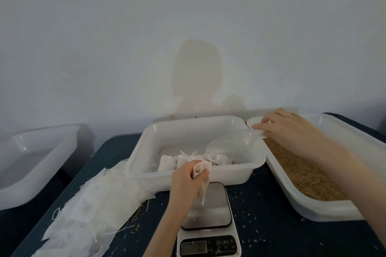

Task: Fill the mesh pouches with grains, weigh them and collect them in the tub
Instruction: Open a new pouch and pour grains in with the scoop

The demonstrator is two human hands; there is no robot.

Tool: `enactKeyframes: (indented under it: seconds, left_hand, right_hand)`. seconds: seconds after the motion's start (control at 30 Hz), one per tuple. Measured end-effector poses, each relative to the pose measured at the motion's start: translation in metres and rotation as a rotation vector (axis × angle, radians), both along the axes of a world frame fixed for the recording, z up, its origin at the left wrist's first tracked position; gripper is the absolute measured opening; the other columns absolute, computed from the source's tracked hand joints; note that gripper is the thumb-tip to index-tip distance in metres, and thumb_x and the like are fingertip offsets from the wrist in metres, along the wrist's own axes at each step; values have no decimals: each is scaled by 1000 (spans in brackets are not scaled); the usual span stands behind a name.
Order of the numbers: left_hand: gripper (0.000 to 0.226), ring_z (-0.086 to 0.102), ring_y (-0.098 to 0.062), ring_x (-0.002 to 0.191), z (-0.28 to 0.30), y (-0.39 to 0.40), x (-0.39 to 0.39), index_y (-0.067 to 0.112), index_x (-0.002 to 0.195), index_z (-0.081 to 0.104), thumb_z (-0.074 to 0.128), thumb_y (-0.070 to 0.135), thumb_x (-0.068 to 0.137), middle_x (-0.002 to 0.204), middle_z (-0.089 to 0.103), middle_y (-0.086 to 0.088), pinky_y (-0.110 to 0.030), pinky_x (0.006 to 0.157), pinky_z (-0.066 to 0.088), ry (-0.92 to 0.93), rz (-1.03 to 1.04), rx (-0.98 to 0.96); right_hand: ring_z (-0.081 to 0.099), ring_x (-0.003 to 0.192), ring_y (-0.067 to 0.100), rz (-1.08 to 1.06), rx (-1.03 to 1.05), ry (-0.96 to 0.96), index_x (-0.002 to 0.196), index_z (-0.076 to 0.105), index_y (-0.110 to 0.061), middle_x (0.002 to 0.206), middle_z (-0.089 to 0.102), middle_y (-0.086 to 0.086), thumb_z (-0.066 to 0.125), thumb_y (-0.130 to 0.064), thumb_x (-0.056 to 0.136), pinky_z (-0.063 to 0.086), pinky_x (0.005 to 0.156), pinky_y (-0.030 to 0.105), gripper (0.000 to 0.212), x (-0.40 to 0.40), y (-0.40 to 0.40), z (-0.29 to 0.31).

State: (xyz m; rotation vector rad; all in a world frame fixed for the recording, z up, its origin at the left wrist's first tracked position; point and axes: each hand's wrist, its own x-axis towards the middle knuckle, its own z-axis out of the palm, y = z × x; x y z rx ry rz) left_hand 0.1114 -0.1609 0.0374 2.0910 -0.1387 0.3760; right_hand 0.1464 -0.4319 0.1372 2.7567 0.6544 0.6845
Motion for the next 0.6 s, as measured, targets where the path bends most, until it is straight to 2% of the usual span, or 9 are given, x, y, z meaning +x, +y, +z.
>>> enactKeyframes:
  seconds: [0.07, 0.13, 0.2, 0.27, 0.33, 0.43, 0.53, 0.6]
  left_hand:
    - [24, 48, -3, 58, -1, -7, 0, 35, 70, 56, 60, 22, 89, 59, 54, 11, -9, 56, 39, 15, -23, 20]
    - [31, 49, -3, 59, -3, -13, 2, 33, 61, 51, 58, 21, 89, 57, 52, 12, -8, 58, 39, 10, -52, 89]
    - [22, 53, 0, 70, -7, -16, 4, 37, 69, 55, 60, 25, 87, 74, 57, 17, -5, 64, 38, -7, -92, 203]
    - [4, 48, 4, 78, -15, -15, 5, 35, 86, 62, 61, 32, 88, 92, 48, 19, -4, 68, 35, -21, -84, 355]
    - [12, 44, 4, 77, -27, -9, 5, 35, 102, 63, 58, 37, 90, 95, 41, 17, -5, 69, 35, -15, -59, 490]
    - [21, 45, -1, 82, -35, -1, 2, 35, 114, 54, 54, 35, 93, 100, 48, 14, -12, 74, 37, -43, -68, 745]
    - [20, 50, -2, 90, -41, 5, 3, 32, 115, 53, 44, 36, 97, 108, 58, 16, -13, 77, 36, -87, -69, 774]
    - [19, 48, 2, 86, -43, 7, 2, 33, 113, 53, 42, 39, 98, 102, 56, 20, -11, 74, 34, -115, -87, 731]
  right_hand:
    - [47, 105, 12, -80, 115, 20, 127, 56, -34, 112, 56, -11, 52, -30, 96, 38, 76, 21, 32, 6, -24, -16]
    - [49, 104, 14, -182, 258, 34, 124, 58, -29, 110, 56, -9, 54, -28, 94, 44, 75, 25, 30, 10, -42, -29]
    - [52, 104, 14, -309, 318, 78, 123, 56, -28, 111, 55, -10, 51, -28, 96, 45, 73, 26, 28, 13, -55, -40]
    - [56, 102, 15, -401, 315, 123, 122, 54, -26, 112, 56, -8, 49, -29, 98, 44, 69, 26, 25, 15, -60, -51]
    - [59, 98, 17, -469, 325, 192, 120, 53, -21, 109, 56, -5, 47, -27, 99, 47, 69, 27, 23, 15, -60, -61]
    - [59, 94, 19, -577, 263, 291, 116, 50, -13, 96, 50, -3, 43, -17, 100, 49, 71, 30, 18, 14, -54, -75]
    - [59, 85, 19, -626, 234, 386, 110, 51, -12, 90, 46, -2, 41, -7, 98, 43, 63, 28, 16, 10, -45, -84]
    - [59, 80, 19, -613, 207, 484, 96, 53, -18, 83, 47, -3, 39, -5, 99, 45, 63, 27, 19, 9, -39, -86]
